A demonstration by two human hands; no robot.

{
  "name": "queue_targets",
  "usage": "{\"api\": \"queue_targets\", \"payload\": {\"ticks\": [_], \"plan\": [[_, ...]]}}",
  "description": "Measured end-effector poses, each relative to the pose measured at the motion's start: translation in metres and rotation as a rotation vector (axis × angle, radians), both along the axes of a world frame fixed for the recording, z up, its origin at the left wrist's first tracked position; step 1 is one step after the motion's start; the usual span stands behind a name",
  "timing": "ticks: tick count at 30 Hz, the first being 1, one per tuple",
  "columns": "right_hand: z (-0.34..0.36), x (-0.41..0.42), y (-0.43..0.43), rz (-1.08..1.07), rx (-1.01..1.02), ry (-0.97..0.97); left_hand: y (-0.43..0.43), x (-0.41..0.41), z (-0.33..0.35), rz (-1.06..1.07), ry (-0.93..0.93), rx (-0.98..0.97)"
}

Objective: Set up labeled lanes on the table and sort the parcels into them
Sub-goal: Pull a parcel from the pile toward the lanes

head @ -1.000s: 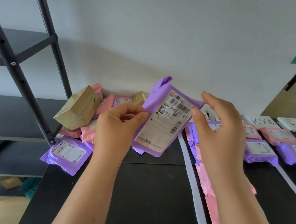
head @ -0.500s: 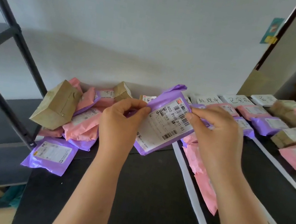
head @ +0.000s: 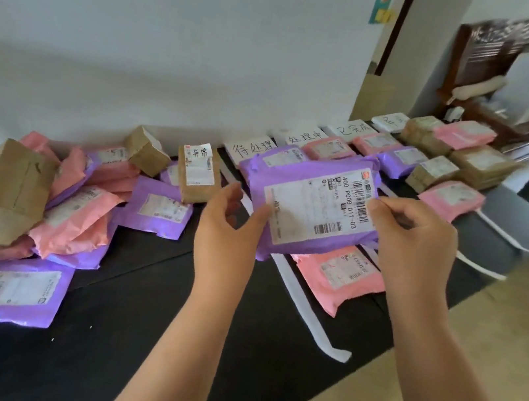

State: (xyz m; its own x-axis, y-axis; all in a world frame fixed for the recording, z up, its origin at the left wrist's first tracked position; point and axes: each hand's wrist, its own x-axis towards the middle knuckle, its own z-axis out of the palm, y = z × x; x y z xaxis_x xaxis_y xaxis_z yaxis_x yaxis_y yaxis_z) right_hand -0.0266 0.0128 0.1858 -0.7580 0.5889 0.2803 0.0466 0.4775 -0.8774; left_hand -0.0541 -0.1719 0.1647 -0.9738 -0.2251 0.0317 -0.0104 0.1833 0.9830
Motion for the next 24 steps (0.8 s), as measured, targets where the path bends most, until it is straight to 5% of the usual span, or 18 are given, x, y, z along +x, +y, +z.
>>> {"api": "queue_targets", "payload": {"ticks": [9, 24], "plan": [[-0.005, 0.033, 0.121, -0.036, -0.177, -0.043, 0.123, 0.027, 0.006, -0.096, -0.118, -0.049], [-0.063, 0.083, 0.351, -0.099, -0.108, -0.193, 0.345, 0.063, -0.034, -0.231, -0.24, -0.066]]}}
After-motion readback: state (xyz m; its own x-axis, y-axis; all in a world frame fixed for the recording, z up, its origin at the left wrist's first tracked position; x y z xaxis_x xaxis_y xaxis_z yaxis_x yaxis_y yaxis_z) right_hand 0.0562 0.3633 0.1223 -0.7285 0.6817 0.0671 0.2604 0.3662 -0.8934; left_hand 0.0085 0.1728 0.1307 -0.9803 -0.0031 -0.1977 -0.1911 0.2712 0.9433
